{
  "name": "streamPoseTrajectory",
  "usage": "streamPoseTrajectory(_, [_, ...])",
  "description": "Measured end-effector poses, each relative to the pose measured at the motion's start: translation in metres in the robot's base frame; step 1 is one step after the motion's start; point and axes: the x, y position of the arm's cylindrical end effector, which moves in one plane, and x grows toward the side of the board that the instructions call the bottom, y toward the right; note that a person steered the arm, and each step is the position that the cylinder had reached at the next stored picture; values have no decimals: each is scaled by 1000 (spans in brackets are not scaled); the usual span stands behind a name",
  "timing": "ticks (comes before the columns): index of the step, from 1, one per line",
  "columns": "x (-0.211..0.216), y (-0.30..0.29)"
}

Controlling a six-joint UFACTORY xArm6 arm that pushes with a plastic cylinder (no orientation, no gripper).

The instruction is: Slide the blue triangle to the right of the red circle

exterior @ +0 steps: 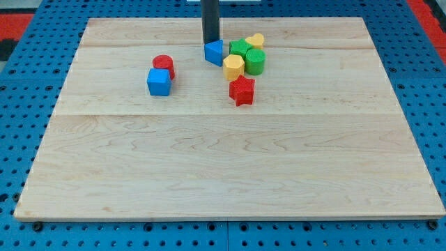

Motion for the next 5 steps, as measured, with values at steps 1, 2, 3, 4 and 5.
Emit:
streamPoseTrajectory(1, [-7, 31])
streamPoseTrajectory(2, [15, 39])
streamPoseTrajectory(3, [30, 19])
streamPoseTrajectory(4, [59, 16])
streamPoseTrajectory(5, [55, 5])
